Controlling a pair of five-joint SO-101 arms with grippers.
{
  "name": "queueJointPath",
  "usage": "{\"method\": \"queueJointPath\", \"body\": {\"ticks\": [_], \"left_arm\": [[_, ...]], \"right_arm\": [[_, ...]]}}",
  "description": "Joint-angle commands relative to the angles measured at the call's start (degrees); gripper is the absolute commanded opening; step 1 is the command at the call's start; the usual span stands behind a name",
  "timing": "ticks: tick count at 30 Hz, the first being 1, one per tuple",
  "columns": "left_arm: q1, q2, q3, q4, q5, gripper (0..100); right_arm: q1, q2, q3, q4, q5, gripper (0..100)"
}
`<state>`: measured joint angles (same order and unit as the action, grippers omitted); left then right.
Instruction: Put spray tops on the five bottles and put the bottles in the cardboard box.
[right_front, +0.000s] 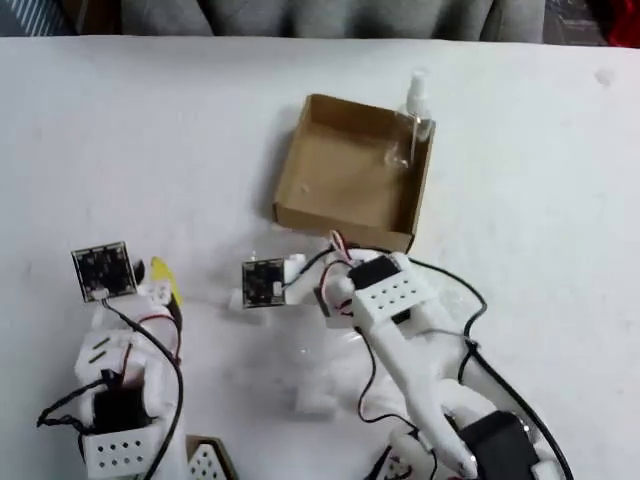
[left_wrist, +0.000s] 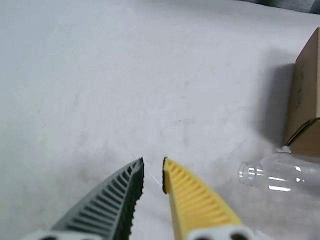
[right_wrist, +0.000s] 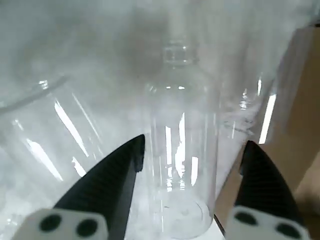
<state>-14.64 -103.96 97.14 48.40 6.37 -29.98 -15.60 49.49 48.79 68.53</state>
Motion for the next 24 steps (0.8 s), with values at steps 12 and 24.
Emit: {"method": "queueJointPath", "body": {"ticks": [12, 24], "left_arm": [[0.3, -0.7, -0.2, -1.0, -0.5, 7], [-3.9, -0.7, -0.8, -1.4, 1.8, 7]], "right_arm": [[-1.5, 0.7, -12.7, 10.7, -9.6, 1.5], [-11.9, 0.4, -29.9, 18.4, -52.7, 1.7]]}}
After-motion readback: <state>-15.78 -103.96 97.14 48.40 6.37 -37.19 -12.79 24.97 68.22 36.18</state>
